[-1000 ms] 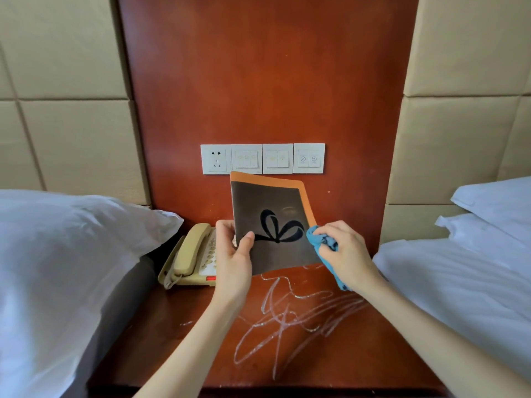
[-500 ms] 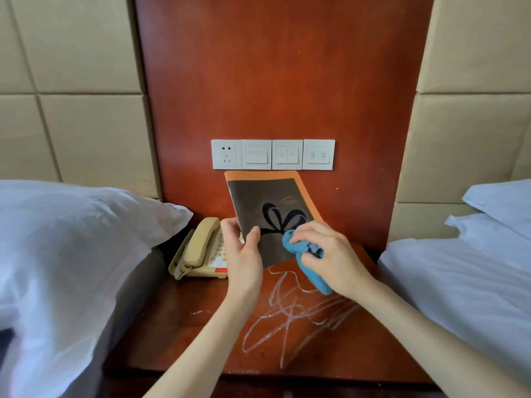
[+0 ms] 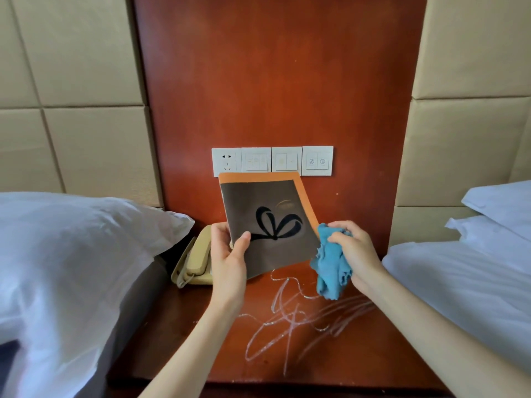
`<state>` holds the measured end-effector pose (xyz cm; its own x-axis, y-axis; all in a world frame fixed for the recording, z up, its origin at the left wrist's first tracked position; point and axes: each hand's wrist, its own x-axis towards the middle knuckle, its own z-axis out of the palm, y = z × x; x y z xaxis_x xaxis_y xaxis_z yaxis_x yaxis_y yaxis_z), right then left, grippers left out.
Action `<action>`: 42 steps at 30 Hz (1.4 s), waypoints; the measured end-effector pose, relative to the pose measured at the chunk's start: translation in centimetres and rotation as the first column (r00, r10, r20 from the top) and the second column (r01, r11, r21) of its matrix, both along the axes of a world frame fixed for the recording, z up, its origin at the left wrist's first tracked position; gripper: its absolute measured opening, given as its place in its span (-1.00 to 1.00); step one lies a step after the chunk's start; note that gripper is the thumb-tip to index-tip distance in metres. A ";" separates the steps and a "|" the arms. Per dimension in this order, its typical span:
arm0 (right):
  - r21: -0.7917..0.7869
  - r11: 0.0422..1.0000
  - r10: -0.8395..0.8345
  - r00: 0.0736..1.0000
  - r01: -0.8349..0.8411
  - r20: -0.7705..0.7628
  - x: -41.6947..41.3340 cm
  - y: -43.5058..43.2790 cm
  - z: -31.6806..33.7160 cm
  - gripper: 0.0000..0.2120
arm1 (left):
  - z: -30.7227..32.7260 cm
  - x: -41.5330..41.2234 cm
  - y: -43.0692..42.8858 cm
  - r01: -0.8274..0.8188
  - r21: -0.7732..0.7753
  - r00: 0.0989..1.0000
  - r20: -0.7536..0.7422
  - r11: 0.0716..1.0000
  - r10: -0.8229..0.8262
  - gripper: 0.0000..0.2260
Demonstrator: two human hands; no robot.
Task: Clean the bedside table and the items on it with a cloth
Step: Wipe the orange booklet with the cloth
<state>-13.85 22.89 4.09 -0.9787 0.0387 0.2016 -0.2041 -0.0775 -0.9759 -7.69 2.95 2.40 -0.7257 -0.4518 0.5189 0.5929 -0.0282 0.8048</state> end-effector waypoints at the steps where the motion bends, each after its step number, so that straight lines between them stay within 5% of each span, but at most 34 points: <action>1: -0.070 0.997 0.036 0.998 -0.033 0.042 0.0 0.1 0.0 -0.81 | -0.2 0.0 -0.2 0.001 0.001 1.000 0.002 1.000 -0.001 -0.84; 6: -0.261 0.936 0.276 0.952 -0.236 0.132 0.1 0.4 -0.5 -0.79 | -0.5 0.0 -1.0 0.020 -0.003 1.000 -0.017 1.000 -0.020 -0.87; 10: -0.191 0.972 0.142 0.990 -0.139 0.002 0.5 0.4 0.0 -0.75 | -0.5 -0.6 -1.1 -0.064 -0.125 0.994 0.075 0.990 0.074 -0.87; 14: -0.011 1.000 -0.030 0.967 0.028 -0.252 1.5 -0.4 1.4 -0.71 | -0.2 -1.6 0.1 -0.143 -0.280 0.875 0.413 0.949 0.254 -0.52; 17: 0.174 0.972 -0.064 0.890 0.159 -0.452 2.9 -1.1 2.2 -0.69 | 0.4 -1.0 1.5 0.035 -0.167 0.869 0.493 0.985 0.053 -0.37; 21: 0.332 0.927 0.073 0.780 0.177 -0.621 5.3 -2.1 2.3 -0.69 | 1.6 -0.3 2.8 0.348 0.164 0.849 0.363 0.923 -0.384 -0.08; 25: 0.431 0.888 0.210 0.690 0.163 -0.693 6.6 -2.5 2.1 -0.70 | 3.0 0.0 3.2 0.423 0.241 0.855 0.213 0.873 -0.473 -0.28; 30: 0.479 0.870 0.275 0.685 0.122 -0.674 6.8 -2.5 1.9 -0.64 | 3.1 -0.2 3.6 0.304 0.271 0.933 0.109 0.913 -0.343 -0.66; 32: 0.507 0.855 0.307 0.678 0.112 -0.668 6.8 -2.7 1.7 -0.62 | 3.1 -0.2 3.6 0.230 0.279 0.961 0.087 0.932 -0.263 -0.63; 37: 0.458 0.865 0.418 0.797 -0.204 -0.436 6.8 -2.7 1.5 -0.67 | 2.7 -0.4 2.8 0.110 0.299 0.986 0.089 0.948 -0.143 -0.73; 39: 0.352 0.913 0.345 0.849 -0.206 -0.400 6.1 -2.5 1.6 -0.71 | 2.2 -0.4 2.4 0.135 0.269 0.984 0.077 0.954 -0.160 -0.76; 42: 0.275 0.953 0.000 0.905 0.128 -0.424 3.9 -1.9 1.7 -0.68 | 1.7 0.0 1.8 0.194 0.236 0.975 0.060 0.952 -0.214 -0.78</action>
<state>-9.92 20.98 5.84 -0.7996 -0.0247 0.6000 -0.5896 0.2220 -0.7766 -7.74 4.76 4.06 -0.8512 -0.3882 0.3532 0.4861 -0.3295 0.8094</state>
